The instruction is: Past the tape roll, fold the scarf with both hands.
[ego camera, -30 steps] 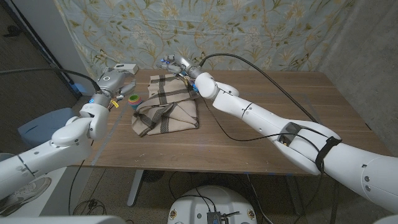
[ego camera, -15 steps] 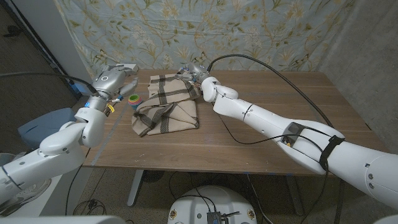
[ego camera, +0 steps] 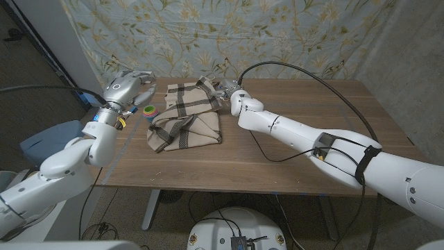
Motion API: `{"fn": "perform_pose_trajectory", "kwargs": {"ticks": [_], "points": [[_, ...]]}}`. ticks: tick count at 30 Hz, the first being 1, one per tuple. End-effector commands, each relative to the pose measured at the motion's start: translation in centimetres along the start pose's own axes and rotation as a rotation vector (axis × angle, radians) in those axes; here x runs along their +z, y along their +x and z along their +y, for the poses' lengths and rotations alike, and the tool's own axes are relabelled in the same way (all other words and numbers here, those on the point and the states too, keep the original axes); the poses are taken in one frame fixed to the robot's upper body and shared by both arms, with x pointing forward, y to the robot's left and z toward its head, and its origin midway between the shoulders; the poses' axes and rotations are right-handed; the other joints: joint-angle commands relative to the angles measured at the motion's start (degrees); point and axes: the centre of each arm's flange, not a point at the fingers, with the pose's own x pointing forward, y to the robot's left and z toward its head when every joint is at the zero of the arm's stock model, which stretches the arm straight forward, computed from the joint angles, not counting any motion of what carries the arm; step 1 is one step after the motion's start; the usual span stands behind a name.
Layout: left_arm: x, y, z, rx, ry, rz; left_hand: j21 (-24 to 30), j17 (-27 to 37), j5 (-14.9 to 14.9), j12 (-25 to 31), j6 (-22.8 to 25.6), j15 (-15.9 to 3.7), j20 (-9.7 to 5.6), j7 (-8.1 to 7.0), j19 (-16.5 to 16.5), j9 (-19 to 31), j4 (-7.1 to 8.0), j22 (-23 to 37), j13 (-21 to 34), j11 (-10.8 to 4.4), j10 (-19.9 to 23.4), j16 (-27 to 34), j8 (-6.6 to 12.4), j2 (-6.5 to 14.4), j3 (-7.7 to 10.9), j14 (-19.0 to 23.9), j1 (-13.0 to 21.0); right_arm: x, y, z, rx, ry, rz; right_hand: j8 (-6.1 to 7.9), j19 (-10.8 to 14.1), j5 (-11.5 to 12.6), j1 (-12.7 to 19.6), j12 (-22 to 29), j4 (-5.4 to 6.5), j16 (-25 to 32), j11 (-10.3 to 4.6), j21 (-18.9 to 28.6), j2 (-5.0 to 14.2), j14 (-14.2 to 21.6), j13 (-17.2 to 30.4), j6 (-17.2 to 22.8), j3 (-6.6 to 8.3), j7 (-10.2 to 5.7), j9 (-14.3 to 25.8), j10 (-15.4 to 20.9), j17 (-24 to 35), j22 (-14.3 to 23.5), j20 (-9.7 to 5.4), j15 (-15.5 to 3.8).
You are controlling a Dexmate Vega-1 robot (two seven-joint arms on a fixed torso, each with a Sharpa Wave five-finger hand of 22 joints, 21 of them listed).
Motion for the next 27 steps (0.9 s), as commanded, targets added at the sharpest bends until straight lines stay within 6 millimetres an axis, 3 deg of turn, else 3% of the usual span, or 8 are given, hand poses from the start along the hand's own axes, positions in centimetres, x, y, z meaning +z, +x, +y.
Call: {"fn": "perform_pose_trajectory", "kwargs": {"ticks": [1,9,15,21,22,23,24,27], "points": [[0.1,0.1,0.1,0.022,-0.001,0.001,0.52,0.14,0.32,-0.34,-0.26,-0.44,0.1,-0.11,0.31,0.21,-0.36,0.31,0.26,0.19,-0.01,-0.18,-0.45,0.29,0.2,0.38,-0.2,-1.4,0.5,1.2,0.094,-0.043,0.084,1.26,0.39,0.27,-2.0,0.77,0.79,0.43,0.14,-0.79,-0.3,0.26,0.1,4.29,-0.98,0.81,0.17,1.36,-0.4,0.19,0.17,0.46],[-0.1,0.3,-0.1,0.03,0.025,0.028,0.49,0.39,0.43,-0.77,-0.84,-0.21,0.33,0.09,0.34,0.23,-0.14,0.34,0.29,0.22,-0.4,-0.32,-0.97,1.79,0.71,0.17,0.02,-0.5,0.3,1.2,0.095,-0.032,0.052,4.06,0.84,1.08,-3.94,1.86,1.09,0.87,0.57,-2.14,-0.14,0.77,-0.21,15.49,-1.71,2.24,-0.2,5.63,-2.06,0.33,0.16,1.04],[-0.2,0.3,-0.4,0.025,0.028,0.047,0.51,0.44,0.45,-0.98,-1.04,-0.25,0.36,0.06,0.41,0.25,-0.02,0.35,0.31,0.54,-0.61,-0.35,-1.17,2.15,0.97,0.25,0.07,0.3,-0.1,1.1,0.123,0.03,0.005,5.32,1.5,2.04,2.31,2.21,-3.61,1.68,-0.76,-2.97,-0.33,1.34,-0.51,22.04,0.17,2.9,-0.32,8.64,-3.02,0.41,-0.18,-0.09],[-0.3,0.2,-0.3,0.03,0.032,0.045,0.54,0.47,0.46,-1.2,-1.06,-0.29,0.27,0.07,0.52,0.27,0.01,0.36,0.32,0.5,-0.88,-0.4,-1.28,2.28,1.13,0.25,0.14,1.3,-0.1,1.0,0.192,0.102,-0.049,5.86,1.83,2.49,6.0,2.73,-6.2,2.01,-1.27,-3.34,0.05,1.44,-0.45,24.69,1.52,3.4,-0.24,11.0,-3.37,0.45,-0.36,-0.59],[-0.3,0.2,-0.3,0.03,0.035,0.047,0.54,0.48,0.45,-1.22,-1.07,-0.31,0.26,0.04,0.53,0.27,0.03,0.36,0.32,0.46,-0.91,-0.39,-1.3,2.29,1.14,0.29,0.13,1.4,-0.1,1.1,0.197,0.114,-0.064,6.29,1.99,2.81,8.34,3.13,-7.62,2.39,-1.8,-3.5,0.91,2.16,-0.32,26.36,2.68,3.46,-0.2,12.34,-3.54,0.47,-0.55,-1.1],[-0.3,0.1,-0.3,0.031,0.036,0.044,0.55,0.47,0.45,-1.24,-1.06,-0.29,0.27,0.04,0.56,0.27,0.01,0.36,0.32,0.45,-0.92,-0.4,-1.3,2.27,1.15,0.3,0.14,1.7,0.0,1.1,0.208,0.155,-0.078,6.79,2.31,3.25,14.06,3.51,-10.92,3.0,-2.55,-3.65,3.55,2.89,0.0,28.63,5.84,3.07,-0.15,13.92,-3.59,0.53,-1.55,-2.2],[-0.4,0.0,-0.3,0.03,0.034,0.051,0.56,0.48,0.45,-1.27,-1.09,-0.31,0.27,0.04,0.57,0.27,0.02,0.36,0.33,0.48,-0.97,-0.4,-1.32,2.28,1.16,0.29,0.14,1.8,0.0,1.0,0.202,0.177,-0.092,7.68,2.95,3.22,17.36,4.16,-12.65,3.82,-3.18,-3.49,5.32,4.2,0.31,31.32,7.95,2.97,-0.06,15.88,-3.42,0.58,-2.8,-3.19],[-0.5,-0.2,-0.4,0.028,0.035,0.056,0.55,0.51,0.43,-1.37,-1.26,-0.34,0.27,0.04,0.58,0.28,0.04,0.36,0.33,0.36,-1.09,-0.44,-1.43,2.28,1.17,0.24,0.15,2.1,0.0,0.8,0.179,0.288,-0.133,9.0,3.69,2.58,20.35,5.93,-13.41,5.77,-5.01,-3.1,6.13,7.32,0.96,34.65,10.26,3.04,0.01,20.56,-2.49,0.66,-4.7,-6.37]]}}
